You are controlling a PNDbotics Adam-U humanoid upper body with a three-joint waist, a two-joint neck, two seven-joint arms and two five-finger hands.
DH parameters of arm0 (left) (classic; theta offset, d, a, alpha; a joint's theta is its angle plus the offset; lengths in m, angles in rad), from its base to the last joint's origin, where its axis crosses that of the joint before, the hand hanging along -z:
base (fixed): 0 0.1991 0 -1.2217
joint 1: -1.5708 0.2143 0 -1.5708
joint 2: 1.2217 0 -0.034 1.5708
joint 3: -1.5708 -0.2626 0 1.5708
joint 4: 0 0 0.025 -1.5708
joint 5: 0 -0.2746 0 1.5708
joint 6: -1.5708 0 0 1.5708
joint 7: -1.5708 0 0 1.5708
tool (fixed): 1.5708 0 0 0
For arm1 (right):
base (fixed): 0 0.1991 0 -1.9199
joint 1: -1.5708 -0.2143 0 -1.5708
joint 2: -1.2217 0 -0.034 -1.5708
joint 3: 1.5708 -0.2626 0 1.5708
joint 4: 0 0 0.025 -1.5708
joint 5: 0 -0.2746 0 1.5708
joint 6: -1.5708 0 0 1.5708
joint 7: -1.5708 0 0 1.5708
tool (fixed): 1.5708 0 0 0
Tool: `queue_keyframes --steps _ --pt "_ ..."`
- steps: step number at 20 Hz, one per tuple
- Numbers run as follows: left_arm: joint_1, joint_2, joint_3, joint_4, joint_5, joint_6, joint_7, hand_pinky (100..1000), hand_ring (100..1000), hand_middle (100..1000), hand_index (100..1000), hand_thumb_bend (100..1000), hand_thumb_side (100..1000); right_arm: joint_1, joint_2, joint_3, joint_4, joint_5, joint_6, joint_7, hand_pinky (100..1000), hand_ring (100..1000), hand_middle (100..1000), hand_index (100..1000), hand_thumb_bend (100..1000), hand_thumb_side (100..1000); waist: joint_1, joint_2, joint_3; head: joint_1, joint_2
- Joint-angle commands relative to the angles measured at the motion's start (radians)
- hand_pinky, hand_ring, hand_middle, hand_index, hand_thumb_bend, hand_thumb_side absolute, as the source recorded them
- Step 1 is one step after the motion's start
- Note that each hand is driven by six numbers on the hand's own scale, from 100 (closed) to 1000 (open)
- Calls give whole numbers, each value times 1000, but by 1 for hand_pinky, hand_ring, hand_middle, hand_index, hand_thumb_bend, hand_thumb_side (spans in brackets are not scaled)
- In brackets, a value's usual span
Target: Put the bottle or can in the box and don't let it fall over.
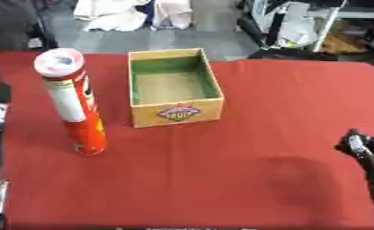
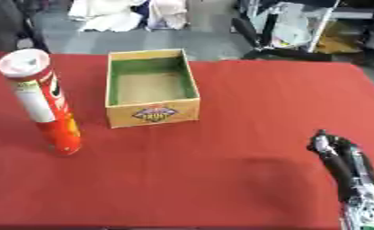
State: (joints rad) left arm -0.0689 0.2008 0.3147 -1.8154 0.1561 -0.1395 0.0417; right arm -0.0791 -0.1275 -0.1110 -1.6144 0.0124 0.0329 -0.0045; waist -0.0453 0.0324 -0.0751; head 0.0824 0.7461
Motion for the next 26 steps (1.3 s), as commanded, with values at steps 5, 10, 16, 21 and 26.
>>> queue_keyframes --steps 5,10,16,21,26 --pt "0 4 24 -18 7 8 8 1000 978 884 997 547 584 -8 -15 -7 -12 0 -1 -1 807 623 519 550 100 520 1 -12 0 2 -5" --pt "0 4 22 -16 9 10 2 1000 979 884 997 542 586 -8 -15 -7 -12 -1 -1 -1 807 623 519 550 100 522 0 -11 -1 1 -3" --pt "5 10 22 -7 -38 16 -22 1000 987 891 1000 530 597 -8 -15 -8 -12 0 0 -2 807 623 519 550 100 521 1 -13 0 0 -1" --pt "10 13 9 47 -122 28 -76 1000 993 895 1000 556 608 -10 -16 -7 -12 1 -1 -1 807 623 519 550 100 519 1 -13 1 -3 -4" --pt "-12 31 -32 121 -139 13 -133 1000 998 897 1000 593 618 -11 -17 -5 -11 1 -1 1 807 623 519 550 100 519 1 -11 -3 3 -4"
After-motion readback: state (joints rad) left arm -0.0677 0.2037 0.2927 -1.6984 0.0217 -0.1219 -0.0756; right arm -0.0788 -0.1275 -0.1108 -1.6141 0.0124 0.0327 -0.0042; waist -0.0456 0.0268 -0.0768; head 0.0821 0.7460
